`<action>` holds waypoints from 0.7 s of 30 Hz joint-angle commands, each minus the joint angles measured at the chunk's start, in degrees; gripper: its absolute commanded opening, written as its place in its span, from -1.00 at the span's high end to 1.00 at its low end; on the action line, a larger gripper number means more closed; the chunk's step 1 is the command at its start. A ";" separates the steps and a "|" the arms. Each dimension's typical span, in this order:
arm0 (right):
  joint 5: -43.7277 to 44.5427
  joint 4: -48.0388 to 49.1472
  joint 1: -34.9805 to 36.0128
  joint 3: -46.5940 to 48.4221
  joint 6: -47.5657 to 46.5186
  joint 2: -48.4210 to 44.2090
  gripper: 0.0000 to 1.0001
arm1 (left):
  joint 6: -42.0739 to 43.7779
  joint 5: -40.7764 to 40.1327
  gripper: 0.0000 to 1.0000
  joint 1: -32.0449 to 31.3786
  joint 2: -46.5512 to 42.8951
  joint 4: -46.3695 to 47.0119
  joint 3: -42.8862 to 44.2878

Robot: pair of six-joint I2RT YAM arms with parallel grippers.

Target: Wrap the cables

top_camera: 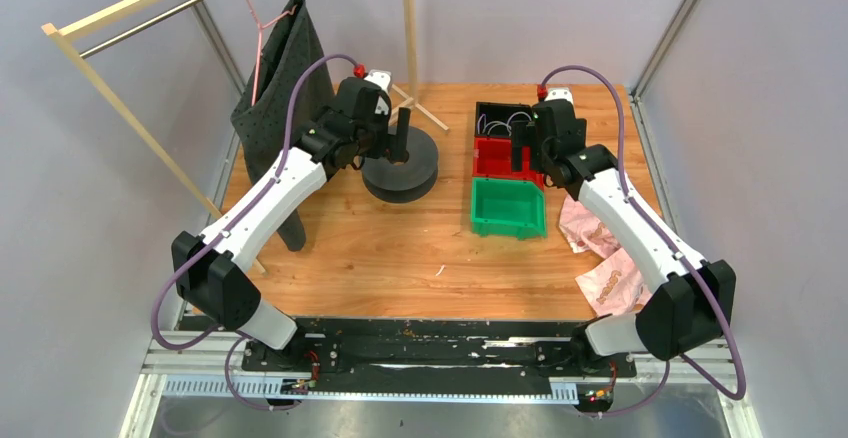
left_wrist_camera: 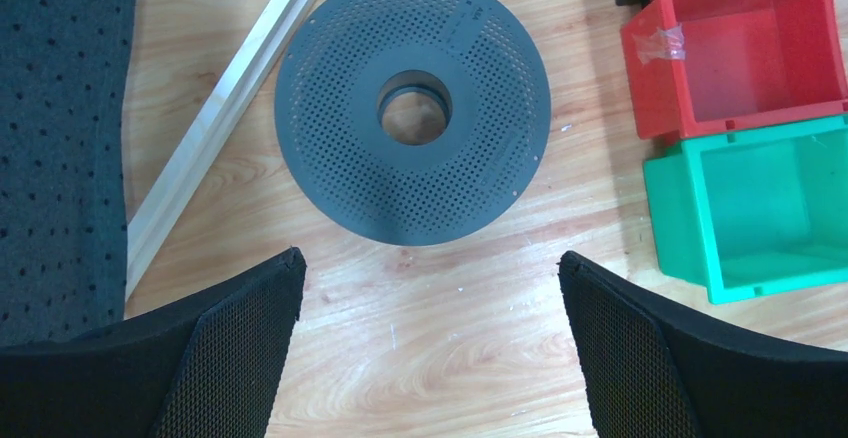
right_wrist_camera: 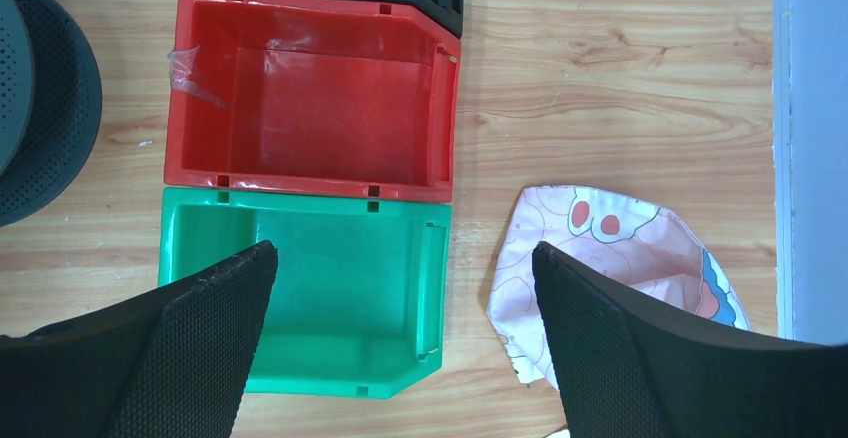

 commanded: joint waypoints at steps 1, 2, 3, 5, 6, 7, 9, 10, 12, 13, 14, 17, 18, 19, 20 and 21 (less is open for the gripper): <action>1.39 -1.90 0.90 1.92 0.88 0.78 -1.00 | -1.66 -2.97 -1.00 0.01 0.53 -1.40 0.43; 1.38 -1.92 0.94 1.97 0.93 0.85 -1.00 | -1.42 -2.66 -1.00 0.01 0.54 -1.38 0.44; 1.45 -1.99 0.89 1.97 0.96 0.82 -1.00 | -1.47 -2.56 -1.00 0.05 0.54 -1.45 0.50; 1.52 -2.00 0.92 1.89 1.05 0.83 -1.00 | -1.80 -3.23 -1.00 0.01 0.61 -1.58 0.46; 1.46 -1.96 0.94 1.88 1.16 0.80 -1.00 | -1.89 -3.76 -1.00 0.01 0.67 -1.55 0.42; 1.46 -2.09 0.90 1.88 1.14 0.80 -1.00 | -2.14 -4.17 -1.00 0.01 0.68 -1.61 0.49; 1.63 -2.18 0.94 1.84 1.36 0.82 -1.00 | -2.21 -4.37 -1.00 0.01 0.88 -1.87 0.57; 1.72 -2.26 0.90 1.84 1.45 0.70 -1.00 | -2.14 -4.37 -1.00 0.01 0.90 -2.02 0.66; 1.89 -2.26 0.86 1.72 1.69 0.62 -1.00 | -1.78 -4.09 -1.00 0.02 1.14 -2.47 1.02; 2.10 -2.27 0.92 1.63 1.93 0.60 -1.00 | -1.63 -3.95 -1.00 0.05 1.14 -2.81 1.18; 2.22 -2.27 0.94 1.52 2.08 0.60 -1.00 | -1.53 -4.08 -1.00 0.01 1.06 -3.27 1.39; 2.41 -2.60 0.91 1.90 2.36 0.84 -1.00 | -1.25 -3.52 -1.00 0.01 0.38 -3.91 1.59; 2.56 -2.79 0.89 2.03 2.49 0.86 -1.00 | -1.62 -3.46 -1.00 0.05 -0.02 -3.81 1.24; 2.68 -3.06 0.92 2.13 2.59 0.83 -1.00 | -1.51 -2.93 -1.00 0.09 -0.25 -3.55 0.99; 2.67 -3.14 0.93 2.22 2.65 0.78 -1.00 | -1.46 -2.54 -1.00 0.10 -0.25 -3.53 0.88; 2.38 -3.15 0.87 2.23 2.66 0.82 -1.00 | -1.75 -2.63 -1.00 0.10 -0.04 -3.49 0.78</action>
